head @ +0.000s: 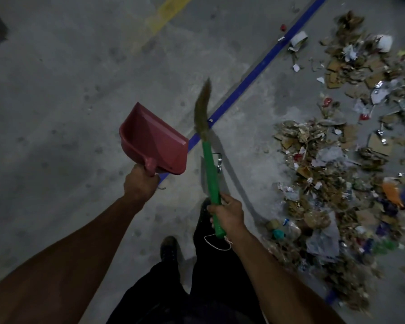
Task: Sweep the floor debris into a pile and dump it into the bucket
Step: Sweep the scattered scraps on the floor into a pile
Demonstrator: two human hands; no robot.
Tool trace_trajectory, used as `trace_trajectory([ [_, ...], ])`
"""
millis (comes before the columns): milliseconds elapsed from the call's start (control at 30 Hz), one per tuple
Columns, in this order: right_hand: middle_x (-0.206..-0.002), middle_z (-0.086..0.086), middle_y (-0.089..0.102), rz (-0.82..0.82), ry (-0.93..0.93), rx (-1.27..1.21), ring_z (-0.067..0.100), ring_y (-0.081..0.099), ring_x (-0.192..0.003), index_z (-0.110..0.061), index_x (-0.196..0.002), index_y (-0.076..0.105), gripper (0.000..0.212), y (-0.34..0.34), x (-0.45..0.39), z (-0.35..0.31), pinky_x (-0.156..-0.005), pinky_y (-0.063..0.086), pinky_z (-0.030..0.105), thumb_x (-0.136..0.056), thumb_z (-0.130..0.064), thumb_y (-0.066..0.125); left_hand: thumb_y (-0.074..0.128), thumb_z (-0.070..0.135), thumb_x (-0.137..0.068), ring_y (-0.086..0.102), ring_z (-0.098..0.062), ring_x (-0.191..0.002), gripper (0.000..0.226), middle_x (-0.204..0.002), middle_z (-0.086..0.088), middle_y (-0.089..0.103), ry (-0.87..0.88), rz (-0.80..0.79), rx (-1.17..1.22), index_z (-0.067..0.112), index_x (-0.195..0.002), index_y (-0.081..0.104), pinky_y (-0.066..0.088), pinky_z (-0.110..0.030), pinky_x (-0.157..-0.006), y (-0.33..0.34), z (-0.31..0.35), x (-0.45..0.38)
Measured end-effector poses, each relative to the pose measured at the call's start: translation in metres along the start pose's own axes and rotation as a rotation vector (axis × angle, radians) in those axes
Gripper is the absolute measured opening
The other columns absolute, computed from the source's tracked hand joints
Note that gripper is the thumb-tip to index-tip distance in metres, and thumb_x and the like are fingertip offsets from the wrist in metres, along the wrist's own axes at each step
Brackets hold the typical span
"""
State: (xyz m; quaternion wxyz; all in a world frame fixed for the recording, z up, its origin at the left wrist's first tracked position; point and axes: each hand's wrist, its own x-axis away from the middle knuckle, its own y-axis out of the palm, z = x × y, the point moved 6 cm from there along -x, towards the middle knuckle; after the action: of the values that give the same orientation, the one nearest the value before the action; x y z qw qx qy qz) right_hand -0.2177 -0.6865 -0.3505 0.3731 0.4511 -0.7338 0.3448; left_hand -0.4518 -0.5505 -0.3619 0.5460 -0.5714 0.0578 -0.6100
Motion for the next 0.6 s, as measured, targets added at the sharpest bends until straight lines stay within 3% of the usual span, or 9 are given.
trace_trajectory([
  [133, -0.052, 0.010, 0.052, 0.060, 0.103, -0.081, 0.016, 0.044, -0.032, -0.005, -0.084, 0.062, 0.018, -0.019, -0.013, 0.026, -0.034, 0.038, 0.020, -0.081, 0.013, 0.060, 0.063, 0.030, -0.076, 0.065, -0.038, -0.086, 0.028, -0.091, -0.018, 0.067, 0.024, -0.010, -0.009, 0.009, -0.095, 0.061, 0.053, -0.041, -0.074, 0.000, -0.010, 0.007],
  [300, -0.058, 0.015, 0.046, 0.218, 0.101, -0.172, 0.014, 0.044, -0.031, 0.001, -0.084, 0.058, 0.007, -0.068, -0.014, 0.044, -0.034, 0.037, 0.021, -0.081, 0.007, 0.061, 0.061, 0.032, -0.071, 0.065, -0.039, -0.087, 0.035, -0.093, -0.020, 0.067, 0.052, -0.025, -0.002, 0.007, -0.096, 0.060, 0.055, -0.044, -0.076, -0.003, -0.027, 0.016],
  [367, -0.058, 0.013, 0.043, 0.275, 0.070, -0.216, 0.011, 0.041, -0.028, 0.000, -0.084, 0.053, 0.011, -0.081, -0.004, 0.045, -0.031, 0.034, 0.017, -0.086, 0.010, 0.056, 0.062, 0.030, -0.073, 0.065, -0.038, -0.086, 0.032, -0.093, -0.019, 0.067, 0.068, -0.023, 0.002, 0.007, -0.096, 0.060, 0.055, -0.043, -0.074, -0.006, -0.036, 0.022],
  [467, -0.064, 0.014, 0.048, 0.318, -0.004, -0.257, 0.016, 0.046, -0.037, -0.005, -0.093, 0.053, 0.018, -0.081, 0.018, 0.057, -0.037, 0.039, 0.022, -0.084, 0.010, 0.059, 0.062, 0.027, -0.076, 0.065, -0.037, -0.088, 0.031, -0.096, -0.019, 0.067, 0.105, -0.034, -0.012, 0.005, -0.098, 0.061, 0.051, -0.039, -0.074, -0.010, -0.050, 0.032],
  [600, -0.075, 0.015, 0.062, 0.348, -0.040, -0.129, 0.025, 0.055, -0.053, -0.010, -0.122, 0.059, 0.054, -0.059, 0.054, 0.099, -0.050, 0.049, 0.034, -0.070, -0.004, 0.071, 0.062, 0.034, -0.072, 0.065, -0.036, -0.090, 0.042, -0.099, -0.017, 0.067, 0.164, -0.058, -0.032, 0.008, -0.105, 0.059, 0.054, -0.039, -0.079, -0.017, -0.071, 0.052],
])
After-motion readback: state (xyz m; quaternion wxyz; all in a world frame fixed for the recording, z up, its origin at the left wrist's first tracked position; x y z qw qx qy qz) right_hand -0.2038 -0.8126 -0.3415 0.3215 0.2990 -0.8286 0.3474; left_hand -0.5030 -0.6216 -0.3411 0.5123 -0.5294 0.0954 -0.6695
